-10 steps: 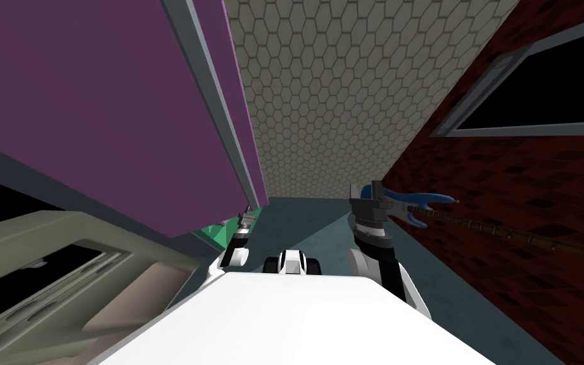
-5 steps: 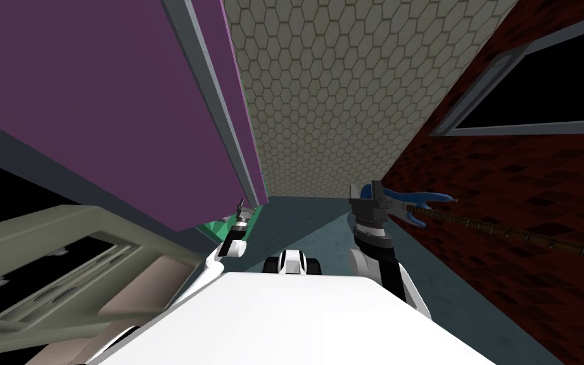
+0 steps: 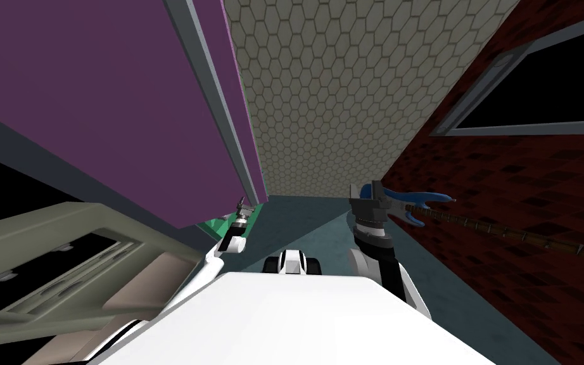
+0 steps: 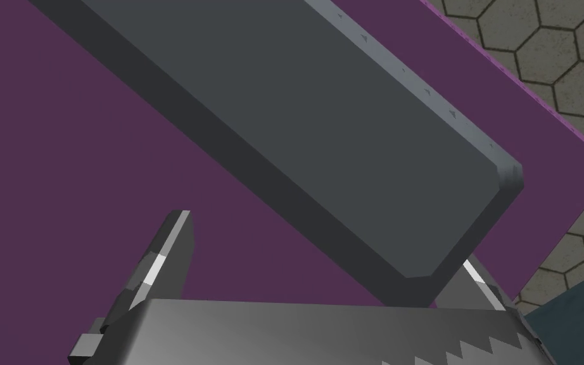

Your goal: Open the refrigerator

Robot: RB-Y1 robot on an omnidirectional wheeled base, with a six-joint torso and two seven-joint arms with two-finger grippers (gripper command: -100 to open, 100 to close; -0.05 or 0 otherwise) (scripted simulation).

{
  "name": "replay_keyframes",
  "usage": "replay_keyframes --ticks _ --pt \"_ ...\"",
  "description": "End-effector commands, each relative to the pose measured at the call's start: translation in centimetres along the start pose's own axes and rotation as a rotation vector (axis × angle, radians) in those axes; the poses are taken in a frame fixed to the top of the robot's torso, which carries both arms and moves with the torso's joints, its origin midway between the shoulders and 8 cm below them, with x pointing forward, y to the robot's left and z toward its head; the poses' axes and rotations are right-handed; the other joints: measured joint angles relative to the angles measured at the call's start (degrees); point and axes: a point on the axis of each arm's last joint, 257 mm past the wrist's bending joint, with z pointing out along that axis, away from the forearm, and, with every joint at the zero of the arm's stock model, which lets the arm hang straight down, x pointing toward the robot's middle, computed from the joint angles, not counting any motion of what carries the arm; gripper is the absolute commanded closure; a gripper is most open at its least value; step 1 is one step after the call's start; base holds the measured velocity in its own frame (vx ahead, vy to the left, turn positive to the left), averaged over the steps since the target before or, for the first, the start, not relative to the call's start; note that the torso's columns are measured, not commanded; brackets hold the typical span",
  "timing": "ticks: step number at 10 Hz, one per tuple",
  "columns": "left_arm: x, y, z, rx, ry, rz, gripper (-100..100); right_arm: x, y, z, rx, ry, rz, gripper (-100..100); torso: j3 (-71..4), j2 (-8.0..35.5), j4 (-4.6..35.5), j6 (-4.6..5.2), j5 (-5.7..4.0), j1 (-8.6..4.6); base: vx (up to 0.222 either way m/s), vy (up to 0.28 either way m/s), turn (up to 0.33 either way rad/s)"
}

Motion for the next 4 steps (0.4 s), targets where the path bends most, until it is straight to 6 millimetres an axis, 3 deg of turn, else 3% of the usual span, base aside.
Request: replay_keyframes --ticks 1,4 --pt "-0.16 0.21 -0.16 -0.006 -0.005 0.000 0 0.00 0.00 0.00 0.000 0.000 0.000 0 -0.1 -0.1 -0.1 0.00 0.05 0.06 0.000 0.000 0.000" --pt "-0.42 0.54 -0.42 -0.015 -0.012 0.001 0 0.00 0.00 0.00 0.000 0.000 0.000 0 -0.2 -0.3 -0.3 0.01 0.16 0.17 0.000 0.000 0.000"
